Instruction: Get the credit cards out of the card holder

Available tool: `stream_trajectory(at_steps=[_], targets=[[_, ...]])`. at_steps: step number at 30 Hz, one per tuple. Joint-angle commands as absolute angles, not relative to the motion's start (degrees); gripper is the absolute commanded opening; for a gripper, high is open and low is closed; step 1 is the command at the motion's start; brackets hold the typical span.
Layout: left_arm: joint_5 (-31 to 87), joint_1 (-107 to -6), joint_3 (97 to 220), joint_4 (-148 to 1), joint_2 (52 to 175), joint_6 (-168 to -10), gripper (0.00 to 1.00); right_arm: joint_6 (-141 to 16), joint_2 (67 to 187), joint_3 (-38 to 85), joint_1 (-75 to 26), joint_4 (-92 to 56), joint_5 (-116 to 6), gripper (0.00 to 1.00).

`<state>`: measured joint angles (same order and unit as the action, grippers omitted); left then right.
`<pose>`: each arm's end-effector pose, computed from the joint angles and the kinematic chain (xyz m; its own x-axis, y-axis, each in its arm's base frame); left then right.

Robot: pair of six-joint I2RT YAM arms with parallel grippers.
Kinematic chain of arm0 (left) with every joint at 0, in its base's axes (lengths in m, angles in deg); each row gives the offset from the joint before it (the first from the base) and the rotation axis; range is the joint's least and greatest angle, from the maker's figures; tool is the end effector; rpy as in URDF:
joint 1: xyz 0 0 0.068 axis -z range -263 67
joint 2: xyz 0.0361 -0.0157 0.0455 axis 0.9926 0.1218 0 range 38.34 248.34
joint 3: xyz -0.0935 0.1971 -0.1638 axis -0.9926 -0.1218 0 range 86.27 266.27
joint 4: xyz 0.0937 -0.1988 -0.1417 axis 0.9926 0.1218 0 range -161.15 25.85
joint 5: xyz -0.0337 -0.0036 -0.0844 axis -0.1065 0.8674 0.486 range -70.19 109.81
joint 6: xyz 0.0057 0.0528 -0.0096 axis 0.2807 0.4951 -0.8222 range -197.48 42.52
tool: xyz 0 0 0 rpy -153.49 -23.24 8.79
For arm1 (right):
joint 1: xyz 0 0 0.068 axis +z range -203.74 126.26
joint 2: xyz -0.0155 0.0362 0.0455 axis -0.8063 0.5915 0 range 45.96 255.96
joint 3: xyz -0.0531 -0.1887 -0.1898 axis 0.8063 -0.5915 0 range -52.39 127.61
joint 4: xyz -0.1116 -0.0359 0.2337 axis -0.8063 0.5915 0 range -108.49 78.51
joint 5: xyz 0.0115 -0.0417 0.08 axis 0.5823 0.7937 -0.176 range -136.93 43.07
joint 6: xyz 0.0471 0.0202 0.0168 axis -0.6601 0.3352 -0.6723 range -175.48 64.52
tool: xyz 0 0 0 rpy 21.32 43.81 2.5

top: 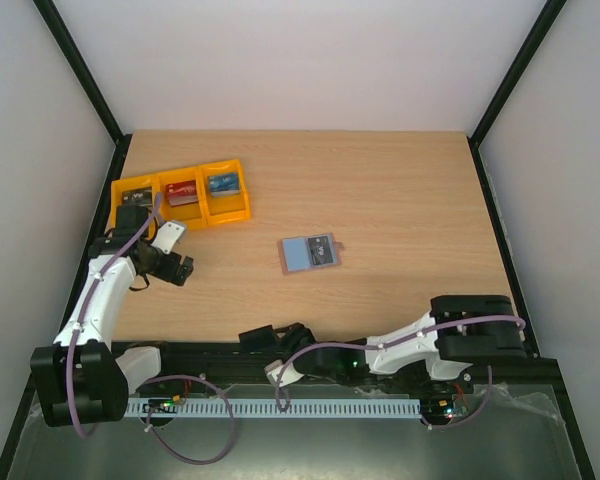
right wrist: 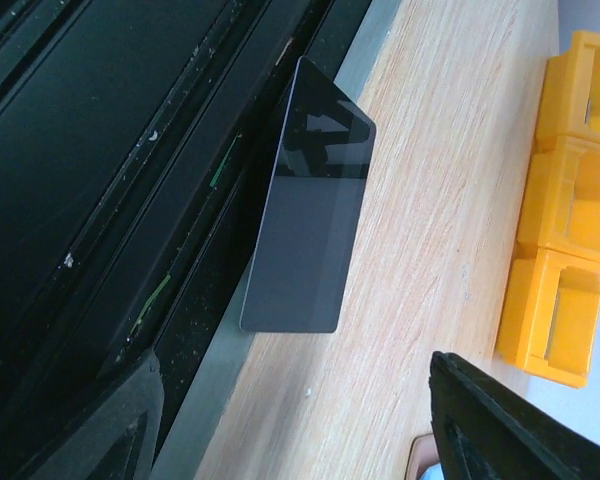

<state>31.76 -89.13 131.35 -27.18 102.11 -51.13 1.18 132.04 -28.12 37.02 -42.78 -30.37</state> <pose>0.2043 0.0145 0.2319 -0.7959 0.3512 -0.4932 0.3830 0.9229 0.0391 0.0069 0.2565 0.1234 0.8077 -0.5129 -0.2908 -0.5216 -0.3916 -0.7580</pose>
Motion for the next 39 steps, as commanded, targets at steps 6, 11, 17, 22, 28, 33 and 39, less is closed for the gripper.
stream_trajectory(at_steps=[6,11,17,22,28,33,39], targets=[[31.18,-88.95,132.16,-27.93,102.32,-50.81,0.99,7.39,144.06,-30.53,37.47,-63.6,-25.11,0.61],[32.61,-88.98,132.3,-27.53,102.41,-50.55,0.99,8.7,149.39,-28.68,37.41,-70.26,-23.15,0.56],[33.31,-88.98,132.43,-27.39,101.92,-50.33,0.99,8.36,150.85,-27.83,36.95,-70.65,-24.64,0.41],[33.29,-88.97,132.47,-27.04,101.8,-50.08,0.99,7.13,151.99,-26.03,36.12,-69.51,-23.29,0.21],[33.68,-88.98,132.46,-26.71,101.06,-49.61,0.99,4.27,148.64,-25.14,35.46,-66.13,-23.6,0.02],[35.07,-88.98,132.86,-26.01,100.66,-49.31,0.99,-4.07,142.51,-22.96,34.87,-59.27,-23.94,0.01],[37.56,-89.05,134.45,-24.39,100.37,-48.46,0.99,-17.35,131.36,-20.77,30.71,-47.67,-31.03,0.01]])
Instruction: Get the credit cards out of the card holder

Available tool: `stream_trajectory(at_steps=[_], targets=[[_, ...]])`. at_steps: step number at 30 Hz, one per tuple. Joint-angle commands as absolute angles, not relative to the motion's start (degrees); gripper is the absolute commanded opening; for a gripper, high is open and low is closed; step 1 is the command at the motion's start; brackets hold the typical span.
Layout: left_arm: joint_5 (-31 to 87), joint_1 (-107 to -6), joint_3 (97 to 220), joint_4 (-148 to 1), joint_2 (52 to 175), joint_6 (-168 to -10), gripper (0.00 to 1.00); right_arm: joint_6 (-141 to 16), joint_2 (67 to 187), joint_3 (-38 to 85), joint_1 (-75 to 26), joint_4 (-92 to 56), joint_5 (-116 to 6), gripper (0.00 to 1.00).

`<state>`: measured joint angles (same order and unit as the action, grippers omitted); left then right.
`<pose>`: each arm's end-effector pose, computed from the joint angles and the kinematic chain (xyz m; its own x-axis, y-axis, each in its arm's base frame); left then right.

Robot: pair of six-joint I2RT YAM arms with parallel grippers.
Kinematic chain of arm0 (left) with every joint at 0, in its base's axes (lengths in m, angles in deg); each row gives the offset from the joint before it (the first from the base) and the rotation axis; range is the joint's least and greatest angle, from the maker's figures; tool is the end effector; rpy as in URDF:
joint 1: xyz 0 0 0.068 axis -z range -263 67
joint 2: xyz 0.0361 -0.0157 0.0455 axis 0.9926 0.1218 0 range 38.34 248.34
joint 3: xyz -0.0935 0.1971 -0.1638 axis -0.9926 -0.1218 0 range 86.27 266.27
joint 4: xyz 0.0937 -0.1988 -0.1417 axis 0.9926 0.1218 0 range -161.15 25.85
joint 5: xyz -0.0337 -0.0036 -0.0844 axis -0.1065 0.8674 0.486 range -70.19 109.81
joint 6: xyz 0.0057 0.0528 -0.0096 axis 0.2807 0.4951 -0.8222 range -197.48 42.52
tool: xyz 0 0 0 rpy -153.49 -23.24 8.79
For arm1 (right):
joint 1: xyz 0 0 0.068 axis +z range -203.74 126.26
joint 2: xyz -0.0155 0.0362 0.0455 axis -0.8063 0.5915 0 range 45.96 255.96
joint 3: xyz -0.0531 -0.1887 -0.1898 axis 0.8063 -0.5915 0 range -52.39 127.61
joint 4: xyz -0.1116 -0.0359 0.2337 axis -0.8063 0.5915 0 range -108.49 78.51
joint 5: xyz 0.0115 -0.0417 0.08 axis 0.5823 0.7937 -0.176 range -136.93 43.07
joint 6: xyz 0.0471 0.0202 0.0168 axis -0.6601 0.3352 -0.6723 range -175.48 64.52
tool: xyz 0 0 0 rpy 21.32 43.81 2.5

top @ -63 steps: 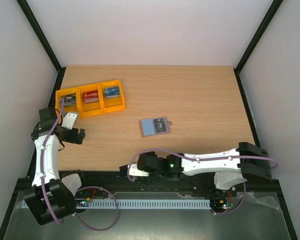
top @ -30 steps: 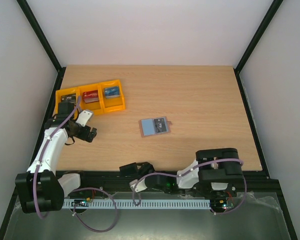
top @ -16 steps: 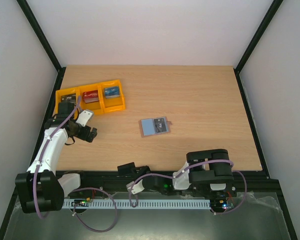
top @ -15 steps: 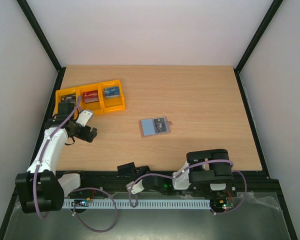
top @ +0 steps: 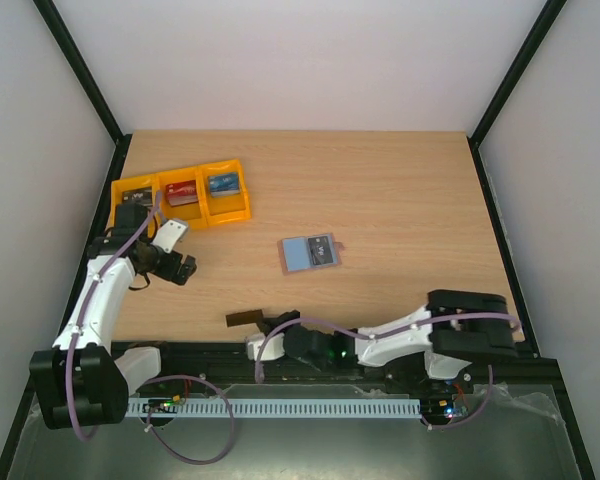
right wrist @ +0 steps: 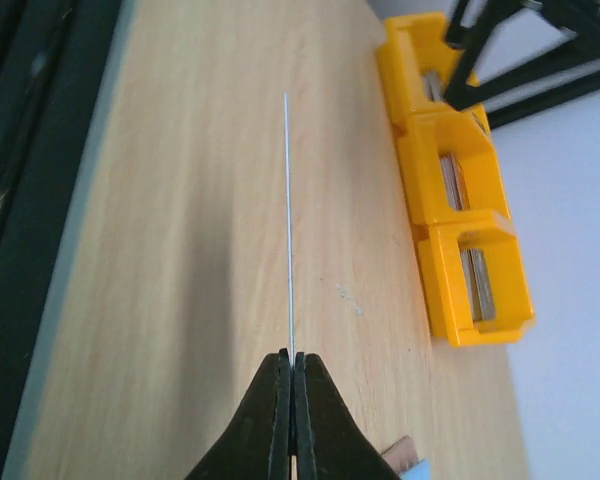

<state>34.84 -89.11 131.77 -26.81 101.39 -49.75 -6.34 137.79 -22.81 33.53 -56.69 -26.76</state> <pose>0.2030 0.0125 0.2365 -0.7676 0.3697 -0.5235 0.4245 0.9053 0.0168 0.0264 0.2929 0.1447 0.6851 -0.5380 -0.4911 -0.6182 -0.0729 -0.7826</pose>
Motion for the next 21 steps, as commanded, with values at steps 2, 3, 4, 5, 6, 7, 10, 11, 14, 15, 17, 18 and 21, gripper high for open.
stream_trajectory(at_steps=[2,3,4,5,6,7,10,11,14,15,17,18,21], targets=[[38.84,-89.07,135.09,-23.73,100.1,-47.9,0.99,-23.31,127.42,-19.39,28.32,-43.19,-34.19,0.02],[39.52,-89.02,135.59,-23.34,99.98,-47.61,0.99,-25.39,125.52,-19.09,26.8,-41.75,-36.41,0.01],[40.53,-89.05,136.27,-22.54,99.96,-47.03,0.99,-27.71,123.35,-18.93,25.32,-40.49,-38.61,0.01],[41.87,-89.02,137.07,-21.36,99.89,-46.11,0.99,-30.58,121.38,-18.76,23.72,-39.8,-40.33,0.01],[43.84,-89.03,138.12,-20.01,99.76,-44.73,0.99,-34.15,119.44,-18.22,21.45,-38.36,-43.29,0.01],[45.85,-89.01,139.25,-18.55,99.47,-43.33,0.99,-38.07,117.58,-17.35,18.9,-36.67,-47.36,0.01],[51.68,-88.98,142.95,-16.04,97.62,-40.45,0.99,-50.58,112.27,-14.89,10.37,-34.22,-59.88,0.02],[53.37,-89.01,144.51,-15.41,97.07,-39.57,0.99,-54.12,110.93,-14.53,7.86,-34.45,-62.96,0.01],[55.97,-89.0,149.49,-14.01,96.74,-39.81,0.99,-64.55,109.22,-12.67,2.49,-36.12,-68.14,0.02],[55.63,-89.03,151.02,-13.84,97.07,-40.79,0.99,-67.99,109.73,-11.38,1.02,-36.34,-68.98,0.01],[53.62,-89.02,154.14,-14.0,97.79,-44.27,0.99,-77.02,111.48,-7.99,-1.11,-37.01,-69.82,0.01],[52.79,-89.03,155.38,-13.67,98.36,-46.06,0.99,-80.75,112.56,-6.61,-1.4,-38.1,-69.6,0.02],[50.59,-89.06,160.2,-9.92,100.93,-49.9,0.99,-89.99,115.87,-3.05,-2.51,-43.04,-70.36,0.02]])
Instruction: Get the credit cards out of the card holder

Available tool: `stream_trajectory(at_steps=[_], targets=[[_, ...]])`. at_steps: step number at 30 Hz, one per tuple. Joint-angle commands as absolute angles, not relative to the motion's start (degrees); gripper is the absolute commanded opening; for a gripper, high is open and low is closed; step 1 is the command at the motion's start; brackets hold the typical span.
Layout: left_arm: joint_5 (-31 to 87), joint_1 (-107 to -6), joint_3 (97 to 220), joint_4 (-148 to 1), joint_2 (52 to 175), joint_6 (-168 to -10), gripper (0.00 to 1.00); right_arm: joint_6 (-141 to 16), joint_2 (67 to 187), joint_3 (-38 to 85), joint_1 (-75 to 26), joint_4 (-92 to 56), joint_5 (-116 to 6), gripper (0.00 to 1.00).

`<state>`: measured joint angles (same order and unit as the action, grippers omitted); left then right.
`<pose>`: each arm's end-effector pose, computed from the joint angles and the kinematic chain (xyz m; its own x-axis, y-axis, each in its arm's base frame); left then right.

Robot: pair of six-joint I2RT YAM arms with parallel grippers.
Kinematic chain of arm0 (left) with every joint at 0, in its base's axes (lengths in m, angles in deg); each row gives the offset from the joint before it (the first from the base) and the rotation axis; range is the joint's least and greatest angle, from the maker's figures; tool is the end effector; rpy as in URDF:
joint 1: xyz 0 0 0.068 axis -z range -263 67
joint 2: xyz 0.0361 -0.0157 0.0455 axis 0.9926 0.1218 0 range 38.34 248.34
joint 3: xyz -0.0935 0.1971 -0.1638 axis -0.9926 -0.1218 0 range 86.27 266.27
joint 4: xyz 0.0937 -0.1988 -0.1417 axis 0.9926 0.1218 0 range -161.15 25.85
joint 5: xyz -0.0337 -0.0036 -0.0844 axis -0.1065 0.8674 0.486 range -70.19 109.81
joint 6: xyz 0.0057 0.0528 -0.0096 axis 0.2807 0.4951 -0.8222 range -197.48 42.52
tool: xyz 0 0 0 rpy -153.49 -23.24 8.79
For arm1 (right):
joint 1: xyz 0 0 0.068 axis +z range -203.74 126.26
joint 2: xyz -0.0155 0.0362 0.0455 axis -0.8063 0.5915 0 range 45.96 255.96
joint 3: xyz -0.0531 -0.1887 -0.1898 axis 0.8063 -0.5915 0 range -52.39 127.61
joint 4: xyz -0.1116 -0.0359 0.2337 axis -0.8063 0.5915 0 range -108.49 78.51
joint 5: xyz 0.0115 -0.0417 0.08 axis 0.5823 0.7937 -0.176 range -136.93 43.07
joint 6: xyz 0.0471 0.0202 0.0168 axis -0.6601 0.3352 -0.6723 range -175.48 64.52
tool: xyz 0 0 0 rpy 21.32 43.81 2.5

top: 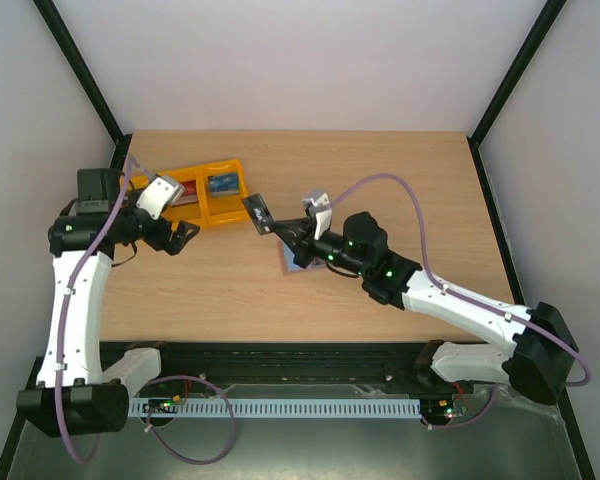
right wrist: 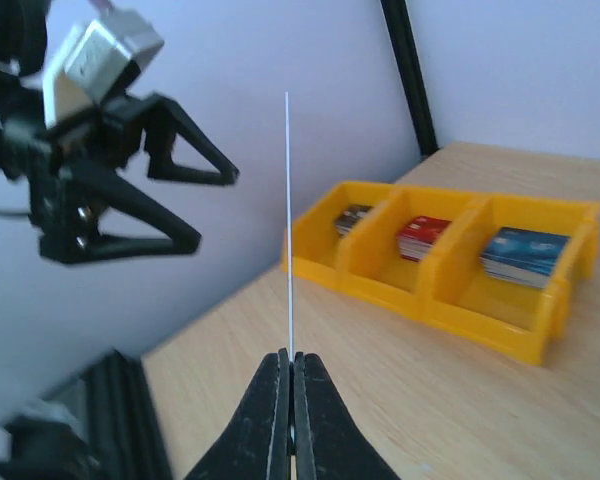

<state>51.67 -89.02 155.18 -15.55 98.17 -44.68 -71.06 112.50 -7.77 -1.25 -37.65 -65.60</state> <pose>0.1925 0.0014 0.3640 -0.4592 0.4141 -0.7859 0.6196 0.7833 0.0508 0.1568 0.2228 0.3147 -0.2823 0.0500 -0.9580 -0.9036 0.3215 0.2830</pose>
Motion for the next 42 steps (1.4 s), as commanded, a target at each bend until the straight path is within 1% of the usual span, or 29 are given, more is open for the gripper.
stream_trajectory(at_steps=[1,4,5,6,8,10,11,12,14,16,18,21,25,26,27,29,31,33,34,36,38,41,42], targets=[[48.73,-89.02,161.91,-8.47,101.48,-50.55,0.99,-91.42,117.55,-0.83,-3.33,-43.04,-71.94,0.01],[42.64,-89.06,164.95,-7.44,100.99,-50.95,0.99,-90.52,123.07,9.92,-6.22,-33.09,-75.89,0.02],[42.18,-89.04,165.91,-7.29,100.97,-50.86,0.99,-89.2,124.14,12.54,-6.79,-31.02,-77.34,0.02],[43.2,-89.03,167.73,-5.99,101.62,-50.25,0.99,-87.6,124.57,13.55,-7.05,-31.31,-79.47,0.02],[49.56,-89.02,174.53,0.63,105.05,-46.41,0.99,-82.66,124.4,14.37,-7.29,-33.52,-85.12,0.02],[55.98,-88.96,180.63,3.08,107.56,-43.96,0.96,-72.57,125.92,19.29,-7.31,-26.07,-89.06,0.01],[59.75,-88.91,182.31,3.19,107.7,-39.02,0.92,-65.91,126.99,22.45,-7.47,-19.25,-88.81,0.02],[61.52,-88.81,183.32,3.19,107.39,-33.82,0.91,-60.25,128.2,25.3,-7.58,-12.94,-86.27,0.01],[63.54,-88.56,184.25,3.1,106.19,-21.0,0.92,-51.22,130.29,29.94,-7.68,-2.85,-82.65,0.01],[63.64,-85.82,185.65,3.06,106.08,-12.95,0.95,-44.77,131.18,31.16,-8.24,1.81,-84.28,0.01],[65.34,-82.74,188.42,2.8,107.9,-13.31,0.99,-41.43,131.74,33.3,-8.31,5.04,-84.92,0.01],[68.48,-78.33,192.23,3.11,112.94,-24.29,0.99,-40.5,131.15,34.18,-8.25,5.27,-87.94,0.01],[72.13,-77.99,187.67,2.77,112.73,-25.26,0.98,-33.15,130.6,33.21,-8.27,6.89,-90.52,0.02],[72.41,-77.99,187.24,2.66,112.56,-24.71,0.96,-31.94,130.67,33.83,-8.29,7.52,-89.72,0.01],[72.34,-77.99,186.62,1.75,112.52,-25.12,0.9,-31.66,130.99,34.71,-8.24,8.28,-88.63,0.01],[71.94,-77.99,184.85,-1.3,112.71,-27.94,0.7,-31.63,131.9,37.09,-8.25,10.34,-89.36,0.01],[72.97,-77.99,184.64,-2.18,113.65,-28.52,0.64,-31.64,132.13,37.55,-8.22,10.8,-92.18,0.02],[74.94,-77.91,185.23,-0.15,114.65,-26.92,0.57,-32.2,131.94,36.99,-8.24,10.03,-91.84,0.01],[75.21,-77.89,185.27,1.88,114.97,-24.31,0.56,-32.22,131.92,37.2,-8.27,9.95,-91.57,0.02],[73.72,-77.8,184.01,2.95,114.7,-23.95,0.57,-32.19,131.62,37.25,-8.27,9.3,-91.3,0.02],[73.14,-77.82,182.37,3.03,113.41,-22.38,0.53,-32.43,131.78,37.85,-8.23,9.15,-91.33,0.02],[73.95,-77.75,180.77,3.02,112.74,-21.9,0.39,-33.99,131.59,37.43,-8.23,6.94,-91.44,0.02],[74.21,-77.73,180.45,3.02,112.66,-22.2,0.32,-34.58,131.49,37.21,-8.24,6.04,-91.72,0.02]])
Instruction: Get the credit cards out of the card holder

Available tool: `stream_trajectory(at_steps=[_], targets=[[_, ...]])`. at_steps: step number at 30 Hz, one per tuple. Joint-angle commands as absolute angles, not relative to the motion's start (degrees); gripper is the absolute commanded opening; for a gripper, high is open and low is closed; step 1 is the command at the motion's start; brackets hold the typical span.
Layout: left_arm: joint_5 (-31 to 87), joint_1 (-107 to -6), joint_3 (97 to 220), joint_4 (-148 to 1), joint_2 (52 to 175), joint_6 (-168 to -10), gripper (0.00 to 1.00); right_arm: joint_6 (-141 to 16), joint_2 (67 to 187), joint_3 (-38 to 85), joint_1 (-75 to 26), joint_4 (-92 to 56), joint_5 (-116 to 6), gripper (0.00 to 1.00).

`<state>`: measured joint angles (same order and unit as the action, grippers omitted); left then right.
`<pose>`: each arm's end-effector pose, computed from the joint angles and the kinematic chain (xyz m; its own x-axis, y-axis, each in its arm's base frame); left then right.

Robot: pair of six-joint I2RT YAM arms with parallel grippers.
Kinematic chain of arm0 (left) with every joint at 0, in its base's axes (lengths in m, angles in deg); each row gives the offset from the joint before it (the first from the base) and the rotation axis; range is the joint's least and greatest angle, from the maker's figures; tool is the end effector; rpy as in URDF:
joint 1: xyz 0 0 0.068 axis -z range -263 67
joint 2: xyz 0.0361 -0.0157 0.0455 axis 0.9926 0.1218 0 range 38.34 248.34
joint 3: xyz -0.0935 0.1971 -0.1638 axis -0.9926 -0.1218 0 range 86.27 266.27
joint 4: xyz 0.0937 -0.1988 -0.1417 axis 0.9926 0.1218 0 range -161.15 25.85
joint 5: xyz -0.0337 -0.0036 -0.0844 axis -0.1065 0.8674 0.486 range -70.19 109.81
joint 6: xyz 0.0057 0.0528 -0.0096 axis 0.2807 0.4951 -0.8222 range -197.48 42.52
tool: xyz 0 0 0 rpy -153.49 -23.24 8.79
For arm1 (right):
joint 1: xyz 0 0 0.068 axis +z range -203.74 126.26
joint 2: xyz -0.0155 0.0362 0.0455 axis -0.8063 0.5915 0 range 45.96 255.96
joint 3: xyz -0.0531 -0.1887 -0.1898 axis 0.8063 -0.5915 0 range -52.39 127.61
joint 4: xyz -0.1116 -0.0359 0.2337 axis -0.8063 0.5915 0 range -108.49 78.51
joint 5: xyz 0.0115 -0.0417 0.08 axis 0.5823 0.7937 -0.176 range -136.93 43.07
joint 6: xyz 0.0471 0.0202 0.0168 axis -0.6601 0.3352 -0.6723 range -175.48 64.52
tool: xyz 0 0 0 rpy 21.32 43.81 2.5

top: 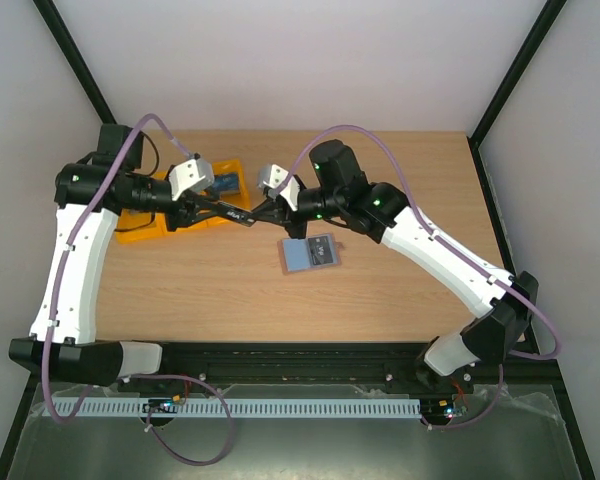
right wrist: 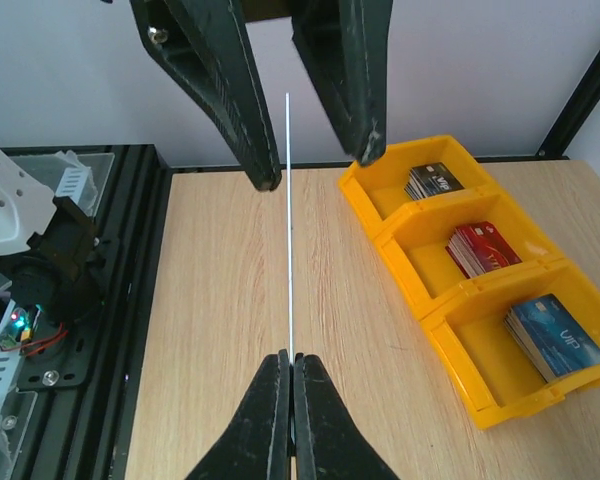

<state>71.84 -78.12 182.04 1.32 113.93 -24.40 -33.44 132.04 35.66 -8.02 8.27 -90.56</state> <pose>0.2191 -0.0469 0.4341 -0.0476 0.4977 -0.8661 0.9502 0.2899 0.1143 0.2167 0.2572 0.4035 0.0873 -0.2996 -0.9501 -0.9956 -0.0600 -0.0726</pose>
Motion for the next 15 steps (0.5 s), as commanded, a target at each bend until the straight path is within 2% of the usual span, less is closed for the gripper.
stream_trajectory(at_steps=[1,2,3,5,7,9,10,12,15], targets=[[74.54,-77.73,180.1,2.88,112.48,-22.23,0.23,-35.09,131.55,37.07,-8.24,5.26,-92.01,0.02],[75.16,-77.73,179.75,2.47,112.3,-22.5,0.07,-35.5,131.75,37.22,-8.29,4.59,-92.53,0.02],[75.75,-77.73,179.33,0.89,112.2,-24.51,0.03,-36.04,132.07,37.44,-8.29,3.98,-92.88,0.01],[76.36,-77.75,177.67,-4.71,111.39,-32.83,0.02,-38.47,132.35,37.17,-8.27,1.23,-92.52,0.02],[78.41,-78.75,175.42,-11.01,109.84,-41.41,0.02,-46.94,131.52,34.95,-9.15,-6.16,-88.66,0.2],[83.37,-81.62,170.91,-20.66,106.95,-50.76,0.02,-57.26,130.01,28.74,-12.77,-18.72,-96.93,0.31],[85.88,-82.21,167.83,-27.53,105.2,-56.76,0.02,-63.69,129.49,25.63,-14.17,-26.5,-101.93,0.46],[89.55,-82.38,161.87,-40.47,101.52,-67.96,0.02,-71.86,129.7,23.22,-15.54,-34.44,-107.57,0.64],[91.34,-82.3,157.02,-49.09,98.54,-74.7,0.02,-72.17,131.44,26.35,-15.68,-30.56,-112.19,0.68]])
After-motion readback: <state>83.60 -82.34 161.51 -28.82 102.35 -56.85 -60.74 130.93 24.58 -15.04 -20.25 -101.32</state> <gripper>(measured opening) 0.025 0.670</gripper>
